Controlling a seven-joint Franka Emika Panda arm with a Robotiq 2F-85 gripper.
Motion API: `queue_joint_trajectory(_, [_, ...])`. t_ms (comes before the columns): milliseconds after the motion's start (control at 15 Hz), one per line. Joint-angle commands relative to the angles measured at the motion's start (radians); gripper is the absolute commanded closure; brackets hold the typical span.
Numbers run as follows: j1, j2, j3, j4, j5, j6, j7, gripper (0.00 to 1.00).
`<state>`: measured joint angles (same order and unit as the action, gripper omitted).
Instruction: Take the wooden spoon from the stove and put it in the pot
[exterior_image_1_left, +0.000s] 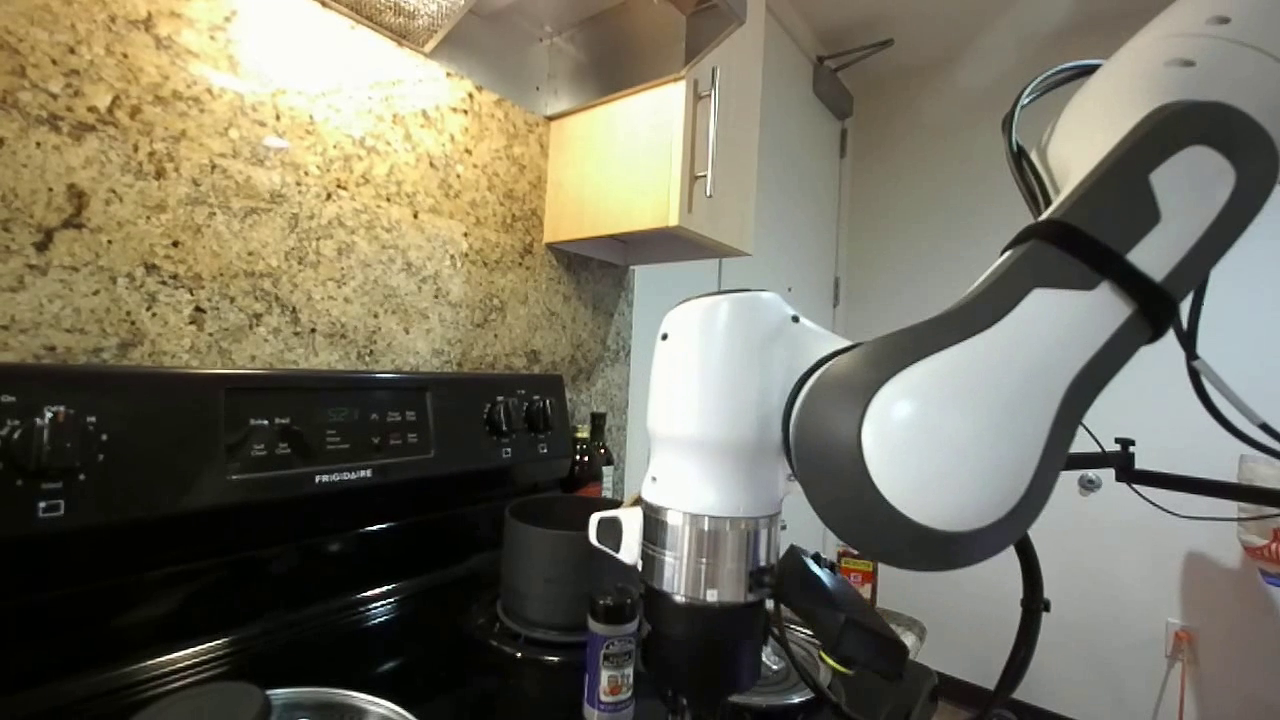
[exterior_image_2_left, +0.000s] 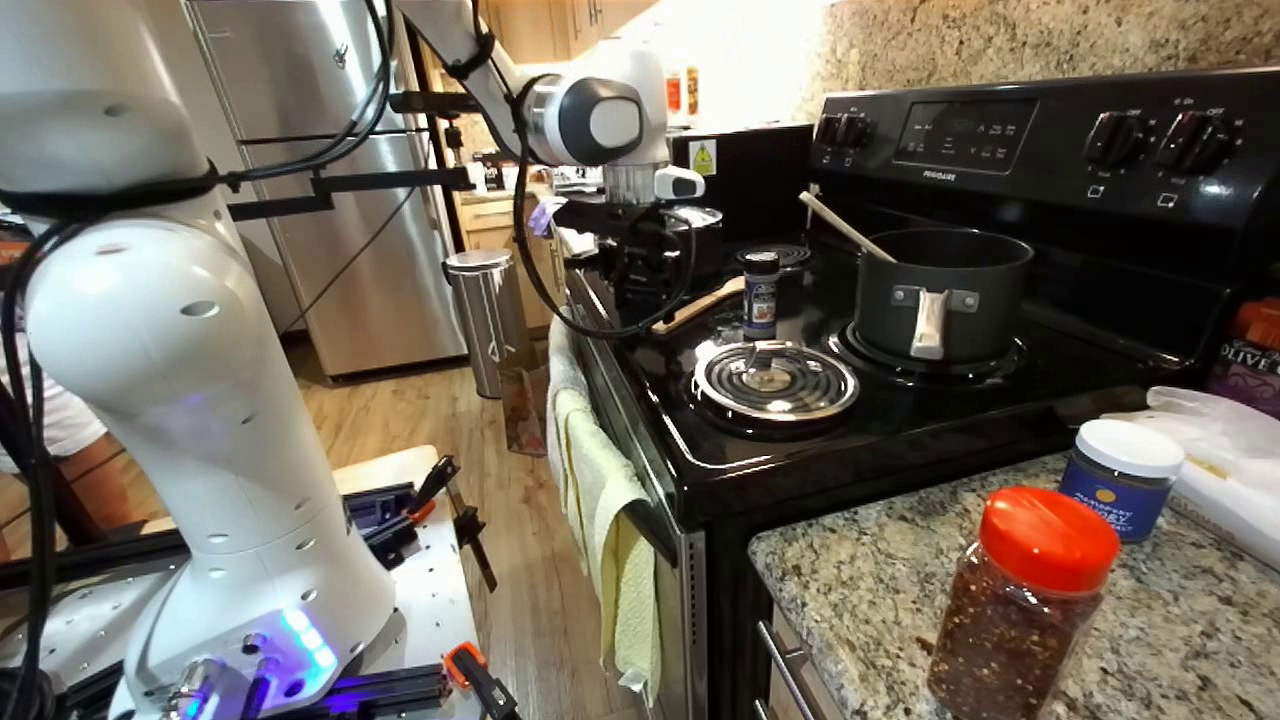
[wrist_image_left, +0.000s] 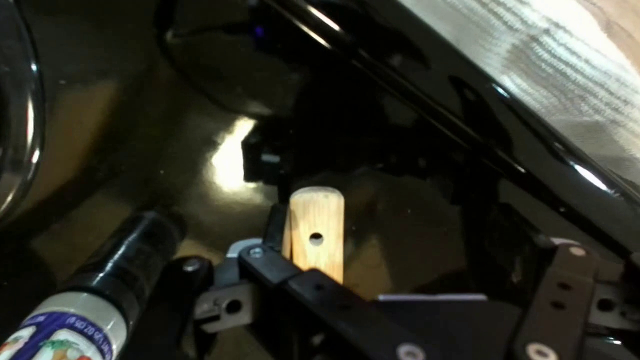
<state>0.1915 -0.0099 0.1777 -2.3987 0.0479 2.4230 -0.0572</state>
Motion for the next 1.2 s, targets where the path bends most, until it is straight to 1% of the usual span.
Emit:
queue_joint_trajectory(0, [0.005,0.018,0.011,-0.014,-0.054,0.058,0.069,0.00])
queue_joint_trajectory(200, [0.004,0.027,0.009,-0.006,-0.088,0.053,0.090,0.00])
queue_joint_trajectory(467, [-0.004,0.018,0.000,-0.007,-0.109,0.050,0.087,0.00])
queue_joint_trajectory(867, [-0.018,0.052,-0.019,0.022,-0.068,0.058,-0.009,0.00])
queue_joint_trajectory(1133, [-0.027,0.097,-0.032,0.047,-0.074,0.081,-0.061,0.00])
